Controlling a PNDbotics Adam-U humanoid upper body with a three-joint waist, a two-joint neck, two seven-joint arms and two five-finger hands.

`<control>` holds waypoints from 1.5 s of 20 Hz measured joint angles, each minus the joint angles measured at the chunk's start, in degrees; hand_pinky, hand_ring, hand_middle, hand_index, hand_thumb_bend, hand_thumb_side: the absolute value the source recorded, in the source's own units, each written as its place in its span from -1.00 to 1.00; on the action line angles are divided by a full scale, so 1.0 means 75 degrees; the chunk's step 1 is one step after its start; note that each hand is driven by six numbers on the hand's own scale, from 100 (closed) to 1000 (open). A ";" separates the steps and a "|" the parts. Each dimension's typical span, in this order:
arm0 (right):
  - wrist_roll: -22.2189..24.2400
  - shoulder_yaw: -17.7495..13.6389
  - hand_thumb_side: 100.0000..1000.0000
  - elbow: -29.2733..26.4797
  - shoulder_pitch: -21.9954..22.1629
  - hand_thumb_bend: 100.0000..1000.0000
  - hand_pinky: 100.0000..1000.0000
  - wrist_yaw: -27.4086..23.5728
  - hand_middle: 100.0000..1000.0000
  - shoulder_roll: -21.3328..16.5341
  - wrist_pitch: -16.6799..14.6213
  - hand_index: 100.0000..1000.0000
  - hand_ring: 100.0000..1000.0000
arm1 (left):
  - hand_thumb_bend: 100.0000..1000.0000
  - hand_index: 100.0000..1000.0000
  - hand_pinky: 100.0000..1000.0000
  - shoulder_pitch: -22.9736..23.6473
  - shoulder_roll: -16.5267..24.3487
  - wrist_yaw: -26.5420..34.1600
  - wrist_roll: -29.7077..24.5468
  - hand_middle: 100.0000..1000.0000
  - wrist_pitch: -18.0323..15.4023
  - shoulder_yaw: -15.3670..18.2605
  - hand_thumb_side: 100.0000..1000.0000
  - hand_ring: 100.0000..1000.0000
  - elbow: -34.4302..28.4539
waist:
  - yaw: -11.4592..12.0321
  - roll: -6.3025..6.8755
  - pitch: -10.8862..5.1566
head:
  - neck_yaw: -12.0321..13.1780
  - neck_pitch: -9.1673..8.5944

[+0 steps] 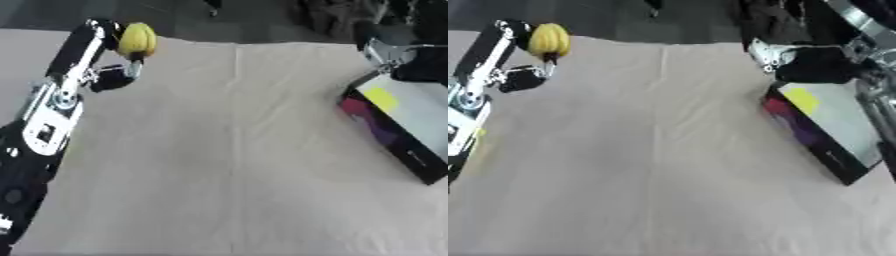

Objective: Pick up the objects with one hand, pass them to the other hand, and then place them into the box on the other side of the table.

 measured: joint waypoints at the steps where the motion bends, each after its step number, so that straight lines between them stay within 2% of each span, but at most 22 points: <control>1: 0.0070 0.0053 -0.80 0.0018 -0.0050 -1.00 1.00 0.0071 1.00 0.0007 0.0011 0.94 1.00 | -1.00 0.10 0.17 0.0033 -0.0053 0.0002 0.0010 -0.12 -0.0018 -0.0017 -0.79 -0.07 -0.0027 | -0.0002 -0.0004 -0.0005 | -0.0009 0.0007; 13: 0.0646 0.0567 -1.00 0.0524 -0.0496 -1.00 1.00 0.0869 1.00 0.0347 -0.0068 0.97 1.00 | -1.00 0.11 0.18 0.0274 -0.0534 0.0013 0.0022 -0.13 -0.0205 -0.0135 -0.70 -0.08 -0.0243 | -0.0013 -0.0040 -0.0037 | -0.0073 0.0074; 24: 0.0991 0.1009 -1.00 0.1107 -0.0911 -1.00 1.00 0.1340 1.00 0.0560 -0.0306 1.00 1.00 | -1.00 0.11 0.17 0.0342 -0.0788 0.0173 -0.0190 -0.13 -0.0478 -0.0267 -0.67 -0.08 -0.0244 | -0.0015 -0.0065 -0.0042 | -0.0186 0.0203; 30: 0.1192 0.1219 -1.00 0.1377 -0.1236 -1.00 0.99 0.1475 1.00 0.0697 -0.0484 1.00 1.00 | -1.00 0.11 0.18 0.0343 -0.0925 0.0178 -0.0195 -0.14 -0.0770 -0.0392 -0.64 -0.08 -0.0336 | 0.0011 -0.0092 -0.0043 | -0.0239 0.0210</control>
